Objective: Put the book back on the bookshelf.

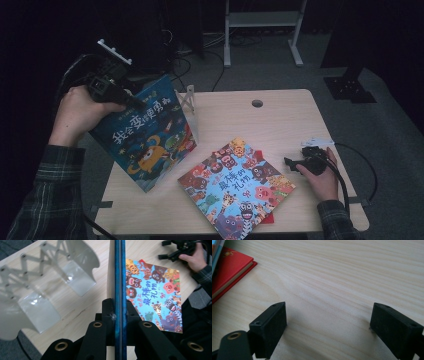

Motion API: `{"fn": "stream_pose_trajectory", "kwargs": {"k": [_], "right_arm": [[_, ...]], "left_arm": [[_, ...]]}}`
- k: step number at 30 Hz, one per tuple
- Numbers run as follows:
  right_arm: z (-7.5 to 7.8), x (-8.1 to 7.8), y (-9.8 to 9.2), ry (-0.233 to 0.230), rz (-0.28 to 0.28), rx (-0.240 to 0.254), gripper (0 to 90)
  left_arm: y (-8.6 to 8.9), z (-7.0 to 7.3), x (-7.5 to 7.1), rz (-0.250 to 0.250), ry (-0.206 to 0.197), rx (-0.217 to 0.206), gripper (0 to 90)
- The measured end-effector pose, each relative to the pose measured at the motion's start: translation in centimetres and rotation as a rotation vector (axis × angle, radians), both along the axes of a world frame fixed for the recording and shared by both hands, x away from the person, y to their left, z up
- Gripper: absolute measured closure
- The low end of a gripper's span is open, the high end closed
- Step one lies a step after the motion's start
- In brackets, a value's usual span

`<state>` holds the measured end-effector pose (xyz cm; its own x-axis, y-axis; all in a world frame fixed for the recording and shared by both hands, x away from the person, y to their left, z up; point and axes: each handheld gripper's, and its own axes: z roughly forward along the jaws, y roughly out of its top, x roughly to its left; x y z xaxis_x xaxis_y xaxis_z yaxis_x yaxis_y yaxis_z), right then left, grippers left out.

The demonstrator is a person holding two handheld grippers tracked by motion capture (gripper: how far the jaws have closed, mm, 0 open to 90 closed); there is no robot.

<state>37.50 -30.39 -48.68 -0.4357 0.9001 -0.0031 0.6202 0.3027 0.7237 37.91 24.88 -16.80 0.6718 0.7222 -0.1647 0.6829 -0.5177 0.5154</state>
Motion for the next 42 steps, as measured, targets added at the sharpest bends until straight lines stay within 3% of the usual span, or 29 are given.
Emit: {"fn": "stream_pose_trajectory", "kwargs": {"k": [30,42], "right_arm": [[0.0,0.2,-0.3,-0.003,-0.035,-0.001,12.9],[0.0,0.3,-0.5,-0.004,-0.043,-0.002,13.0]], "left_arm": [[7.6,-2.8,1.1,0.310,0.032,0.026,83.2],[9.4,-3.3,2.1,0.386,0.046,0.044,83.2]]}}
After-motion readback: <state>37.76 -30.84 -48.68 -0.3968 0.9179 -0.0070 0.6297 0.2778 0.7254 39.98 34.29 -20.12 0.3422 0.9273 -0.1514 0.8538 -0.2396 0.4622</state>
